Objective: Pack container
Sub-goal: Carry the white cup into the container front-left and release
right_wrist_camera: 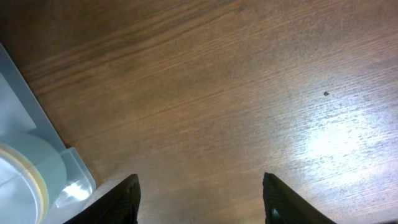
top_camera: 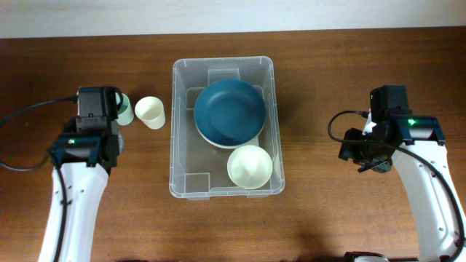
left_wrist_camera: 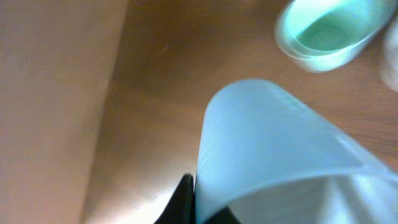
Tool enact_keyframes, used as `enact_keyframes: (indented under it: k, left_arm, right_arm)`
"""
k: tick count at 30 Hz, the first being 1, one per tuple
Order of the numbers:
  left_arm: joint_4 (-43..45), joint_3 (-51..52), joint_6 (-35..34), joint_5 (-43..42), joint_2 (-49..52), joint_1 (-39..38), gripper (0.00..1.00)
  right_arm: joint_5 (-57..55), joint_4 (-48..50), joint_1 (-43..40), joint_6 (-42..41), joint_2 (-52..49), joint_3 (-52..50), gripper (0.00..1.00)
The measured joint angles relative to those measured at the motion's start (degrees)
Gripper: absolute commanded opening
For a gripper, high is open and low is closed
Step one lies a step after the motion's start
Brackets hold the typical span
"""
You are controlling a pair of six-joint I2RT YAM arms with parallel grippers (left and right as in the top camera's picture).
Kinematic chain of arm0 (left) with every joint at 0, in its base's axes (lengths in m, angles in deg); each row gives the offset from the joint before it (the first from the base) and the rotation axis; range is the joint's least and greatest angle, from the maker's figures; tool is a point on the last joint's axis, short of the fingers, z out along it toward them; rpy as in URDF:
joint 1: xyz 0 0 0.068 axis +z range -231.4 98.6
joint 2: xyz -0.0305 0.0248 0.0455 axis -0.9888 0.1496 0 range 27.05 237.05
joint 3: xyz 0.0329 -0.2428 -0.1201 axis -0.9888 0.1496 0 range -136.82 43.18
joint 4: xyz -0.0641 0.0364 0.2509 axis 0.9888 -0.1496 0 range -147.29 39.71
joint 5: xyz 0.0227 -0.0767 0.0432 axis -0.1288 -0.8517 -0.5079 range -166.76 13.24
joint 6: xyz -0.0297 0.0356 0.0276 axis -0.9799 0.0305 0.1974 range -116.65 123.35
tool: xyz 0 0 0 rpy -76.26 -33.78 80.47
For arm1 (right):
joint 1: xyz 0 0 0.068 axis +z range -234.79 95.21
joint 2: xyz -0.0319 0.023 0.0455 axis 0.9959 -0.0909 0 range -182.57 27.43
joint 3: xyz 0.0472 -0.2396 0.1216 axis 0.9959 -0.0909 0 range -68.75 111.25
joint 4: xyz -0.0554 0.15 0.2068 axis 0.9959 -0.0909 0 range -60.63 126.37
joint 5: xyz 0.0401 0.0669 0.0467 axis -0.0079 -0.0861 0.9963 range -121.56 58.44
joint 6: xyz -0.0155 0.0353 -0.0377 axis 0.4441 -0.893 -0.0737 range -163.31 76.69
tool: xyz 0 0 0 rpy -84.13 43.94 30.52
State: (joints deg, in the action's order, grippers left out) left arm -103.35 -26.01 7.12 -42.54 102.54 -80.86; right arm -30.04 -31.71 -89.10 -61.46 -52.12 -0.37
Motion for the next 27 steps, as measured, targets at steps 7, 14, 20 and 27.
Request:
enact_keyframes:
  k: [7, 14, 20, 27]
  left_arm:
    - [-18.3, -15.5, -2.6, -20.3, -0.6, -13.6, 0.01]
    - [-22.9, -17.1, -3.9, -34.5, 7.3, -29.8, 0.00]
    - [-22.3, -16.2, -3.9, -36.0, 17.2, -30.6, 0.01]
    - [-20.3, -11.0, -6.1, -33.8, 22.9, -29.4, 0.01]
  right_arm:
    - [0.0, -0.6, 0.0, 0.0, 0.0, 0.0, 0.59]
    - [0.0, -0.6, 0.0, 0.0, 0.0, 0.0, 0.59]
    - [0.0, -0.7, 0.0, 0.0, 0.0, 0.0, 0.59]
    - [0.0, -0.8, 0.0, 0.0, 0.0, 0.0, 0.59]
